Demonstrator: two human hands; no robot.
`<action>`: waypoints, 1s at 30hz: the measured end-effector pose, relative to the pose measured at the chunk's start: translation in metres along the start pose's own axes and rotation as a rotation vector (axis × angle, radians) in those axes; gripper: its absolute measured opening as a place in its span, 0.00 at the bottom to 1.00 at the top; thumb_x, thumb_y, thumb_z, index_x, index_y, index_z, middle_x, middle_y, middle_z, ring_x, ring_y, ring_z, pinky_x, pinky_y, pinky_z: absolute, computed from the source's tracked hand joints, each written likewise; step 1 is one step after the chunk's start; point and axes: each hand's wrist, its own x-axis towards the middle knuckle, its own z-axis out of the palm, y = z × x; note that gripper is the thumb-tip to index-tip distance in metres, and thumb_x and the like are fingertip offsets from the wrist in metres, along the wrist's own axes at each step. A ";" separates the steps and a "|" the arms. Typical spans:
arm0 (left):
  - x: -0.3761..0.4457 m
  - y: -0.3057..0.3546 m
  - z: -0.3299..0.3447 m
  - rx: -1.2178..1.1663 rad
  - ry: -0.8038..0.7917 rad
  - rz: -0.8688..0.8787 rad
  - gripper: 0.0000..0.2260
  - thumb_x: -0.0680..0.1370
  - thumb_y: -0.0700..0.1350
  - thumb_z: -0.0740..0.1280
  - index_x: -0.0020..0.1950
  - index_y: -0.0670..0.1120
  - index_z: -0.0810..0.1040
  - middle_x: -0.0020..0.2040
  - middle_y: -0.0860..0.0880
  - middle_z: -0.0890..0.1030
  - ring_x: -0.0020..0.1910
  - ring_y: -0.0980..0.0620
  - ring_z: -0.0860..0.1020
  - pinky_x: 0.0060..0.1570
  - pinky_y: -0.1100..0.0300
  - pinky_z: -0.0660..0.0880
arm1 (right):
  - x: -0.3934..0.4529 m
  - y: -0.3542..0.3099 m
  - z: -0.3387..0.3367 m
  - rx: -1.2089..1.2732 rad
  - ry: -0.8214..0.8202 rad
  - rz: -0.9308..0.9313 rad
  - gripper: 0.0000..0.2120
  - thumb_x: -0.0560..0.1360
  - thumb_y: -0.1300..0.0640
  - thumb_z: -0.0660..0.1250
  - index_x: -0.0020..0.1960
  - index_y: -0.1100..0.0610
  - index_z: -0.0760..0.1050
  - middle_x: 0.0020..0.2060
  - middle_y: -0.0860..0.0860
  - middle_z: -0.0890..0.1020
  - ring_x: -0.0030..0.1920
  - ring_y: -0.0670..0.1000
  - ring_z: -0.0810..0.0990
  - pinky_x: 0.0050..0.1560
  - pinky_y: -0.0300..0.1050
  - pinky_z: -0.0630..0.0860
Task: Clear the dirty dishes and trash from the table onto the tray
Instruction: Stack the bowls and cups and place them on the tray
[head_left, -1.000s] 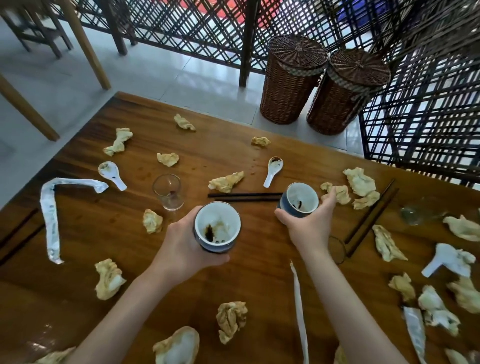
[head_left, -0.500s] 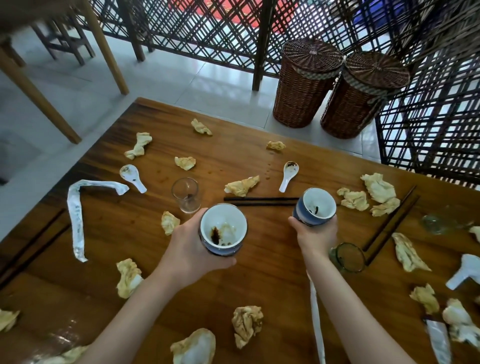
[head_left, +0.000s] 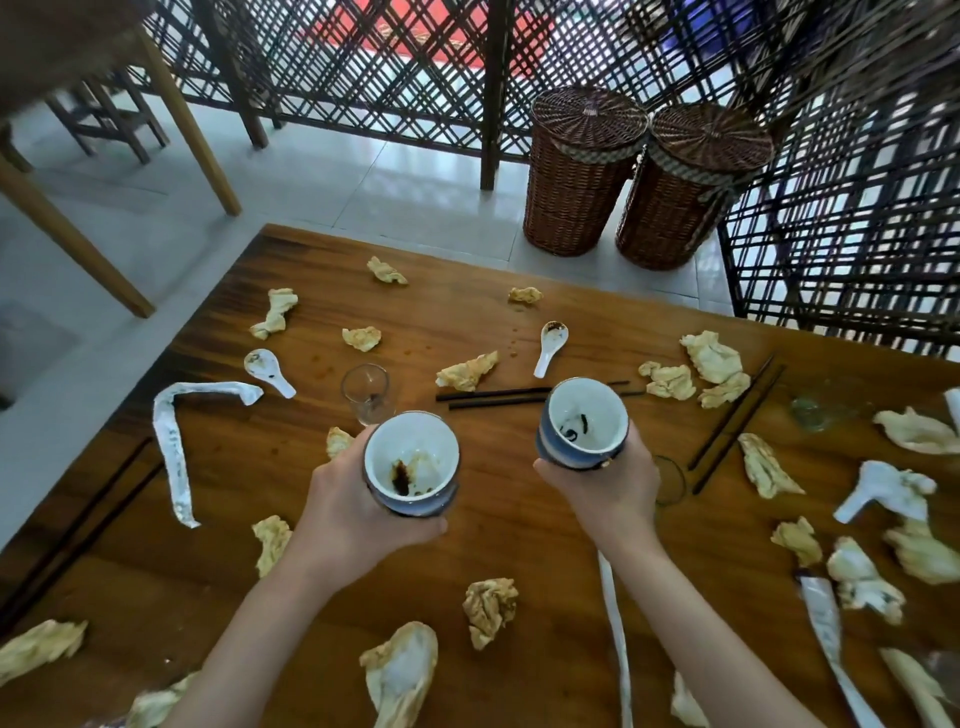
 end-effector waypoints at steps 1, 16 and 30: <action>-0.003 0.003 -0.002 0.006 -0.006 0.005 0.35 0.50 0.55 0.81 0.51 0.69 0.68 0.50 0.75 0.73 0.51 0.74 0.71 0.38 0.83 0.66 | -0.008 -0.005 -0.008 -0.007 -0.020 -0.004 0.32 0.56 0.54 0.81 0.51 0.39 0.68 0.43 0.30 0.73 0.46 0.37 0.73 0.45 0.32 0.69; -0.060 0.080 0.018 -0.140 -0.354 0.236 0.36 0.51 0.44 0.84 0.50 0.67 0.70 0.48 0.71 0.76 0.49 0.71 0.74 0.39 0.81 0.67 | -0.154 -0.019 -0.144 -0.008 0.049 0.119 0.32 0.54 0.51 0.81 0.53 0.39 0.71 0.46 0.33 0.79 0.50 0.35 0.76 0.45 0.29 0.73; -0.140 0.200 0.104 -0.325 -0.754 0.398 0.36 0.54 0.39 0.83 0.56 0.59 0.73 0.51 0.61 0.80 0.52 0.61 0.78 0.46 0.72 0.74 | -0.262 0.024 -0.295 0.061 0.408 0.310 0.32 0.47 0.42 0.78 0.49 0.36 0.70 0.44 0.22 0.74 0.48 0.26 0.73 0.39 0.24 0.70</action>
